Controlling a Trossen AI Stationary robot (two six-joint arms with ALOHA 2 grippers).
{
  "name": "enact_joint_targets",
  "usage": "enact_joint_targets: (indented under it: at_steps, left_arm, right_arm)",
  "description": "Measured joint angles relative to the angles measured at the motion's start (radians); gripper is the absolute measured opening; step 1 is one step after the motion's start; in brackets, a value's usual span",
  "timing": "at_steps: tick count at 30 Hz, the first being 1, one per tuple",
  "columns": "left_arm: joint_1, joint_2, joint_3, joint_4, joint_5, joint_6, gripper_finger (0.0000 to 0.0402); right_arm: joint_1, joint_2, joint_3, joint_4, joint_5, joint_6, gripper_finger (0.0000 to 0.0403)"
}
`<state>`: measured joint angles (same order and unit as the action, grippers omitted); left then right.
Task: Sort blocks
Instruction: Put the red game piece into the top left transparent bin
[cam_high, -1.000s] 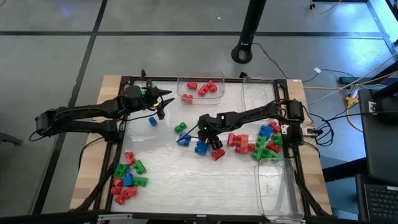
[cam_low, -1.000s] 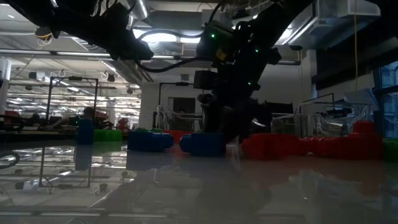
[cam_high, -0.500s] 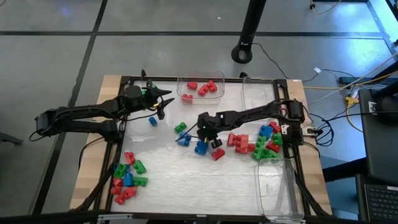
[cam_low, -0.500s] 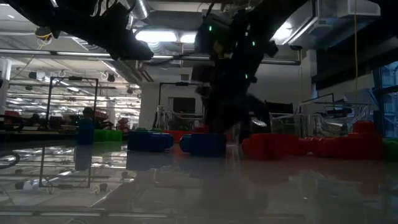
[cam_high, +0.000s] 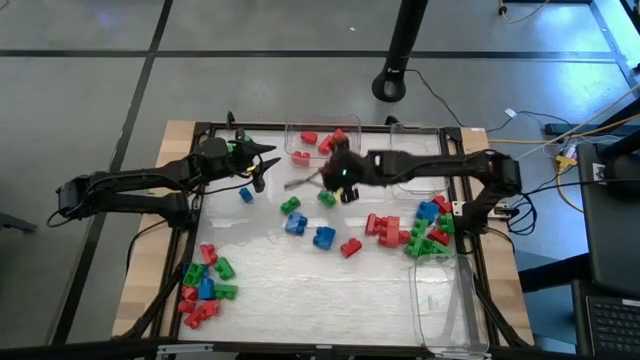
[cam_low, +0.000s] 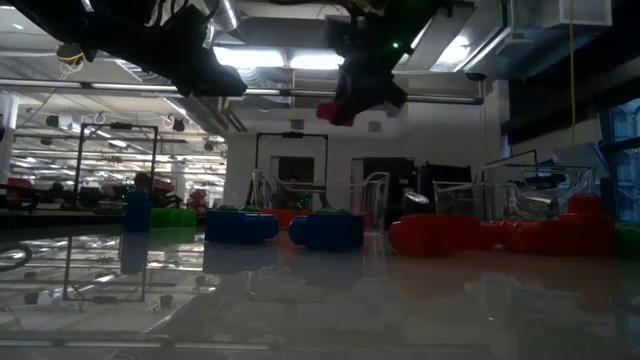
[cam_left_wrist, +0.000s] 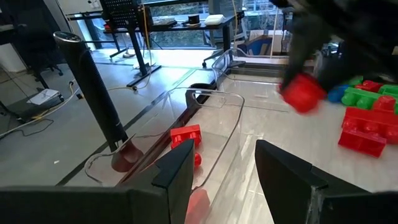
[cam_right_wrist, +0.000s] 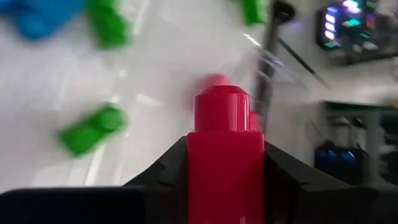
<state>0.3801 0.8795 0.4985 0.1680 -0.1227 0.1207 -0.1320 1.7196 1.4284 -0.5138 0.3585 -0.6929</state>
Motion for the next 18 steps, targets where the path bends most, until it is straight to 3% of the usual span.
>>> enact_joint_targets:
  at_steps: [10,18]
  left_arm:
    - [0.0,0.0,0.0,0.0,0.0,0.011,0.0159]
    - [0.0,0.0,0.0,-0.001,0.0,0.018,0.0159]
  right_arm:
    - [-0.252,0.047,0.0,0.111,-0.13,-0.023,0.0138]
    - [-0.327,0.104,0.0,0.159,-0.148,-0.02,0.0139]
